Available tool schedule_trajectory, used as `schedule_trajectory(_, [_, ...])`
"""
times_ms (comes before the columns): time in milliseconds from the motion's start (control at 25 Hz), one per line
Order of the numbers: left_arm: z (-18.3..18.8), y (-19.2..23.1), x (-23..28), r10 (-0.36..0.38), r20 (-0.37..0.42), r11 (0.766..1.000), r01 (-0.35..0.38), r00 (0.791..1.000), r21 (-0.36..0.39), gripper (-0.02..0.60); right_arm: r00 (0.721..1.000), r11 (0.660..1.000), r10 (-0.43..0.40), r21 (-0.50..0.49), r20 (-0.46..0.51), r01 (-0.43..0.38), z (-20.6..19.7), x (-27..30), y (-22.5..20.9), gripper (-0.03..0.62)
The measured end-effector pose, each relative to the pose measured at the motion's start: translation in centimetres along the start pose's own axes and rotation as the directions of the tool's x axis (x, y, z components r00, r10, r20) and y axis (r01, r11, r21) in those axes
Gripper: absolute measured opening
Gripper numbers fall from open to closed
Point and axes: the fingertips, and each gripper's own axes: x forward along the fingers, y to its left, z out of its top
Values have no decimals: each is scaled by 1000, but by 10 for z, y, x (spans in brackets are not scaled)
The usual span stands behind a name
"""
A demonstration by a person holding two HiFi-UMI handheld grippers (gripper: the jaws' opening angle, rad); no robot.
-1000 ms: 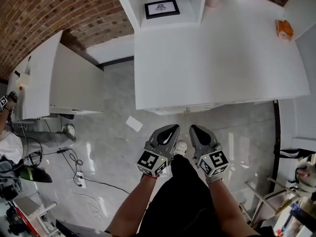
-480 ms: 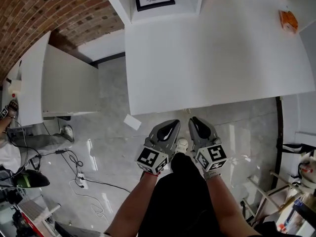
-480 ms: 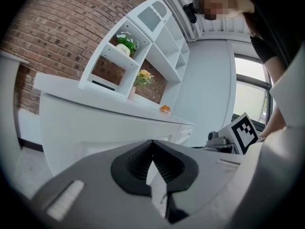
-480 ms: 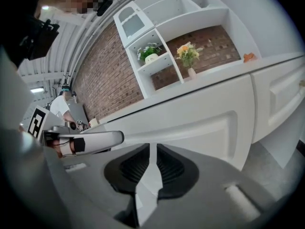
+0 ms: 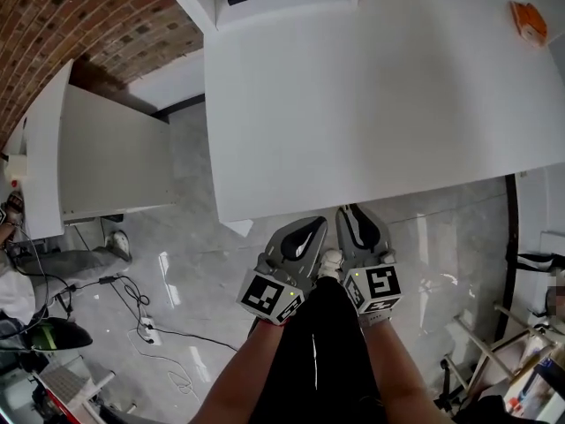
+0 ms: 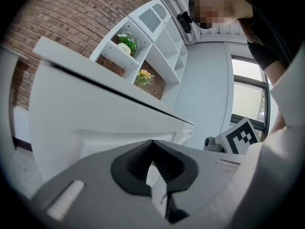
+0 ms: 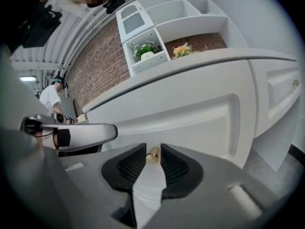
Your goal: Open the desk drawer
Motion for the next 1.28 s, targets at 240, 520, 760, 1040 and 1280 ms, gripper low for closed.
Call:
schedule_trajectory(240, [-21,2,10,-37,-12,999,37,999,39,3,999,1000,-17,3,47,17,-6,10,-1,91])
schedule_trajectory(520, [-30,9,13,-32,10,999,32,999,43,3,992,997,-72,38,99,69,-11,15,-2,87])
schedule_trajectory(760, [-33,12,13,-42,11,998,41,999,48,3,983,991,-122,73,136,113,-11,19,-3,86])
schedule_trajectory(1040, [-33,8,5,-56,9,997,55,998,59,3,982,992,-123,28,143,120,-11,20,-2,83])
schedule_trajectory(1280, [-32,-11,0,-90,6,994,90,996,68,3,985,994,-107,48,138,101,-14,9,-2,84])
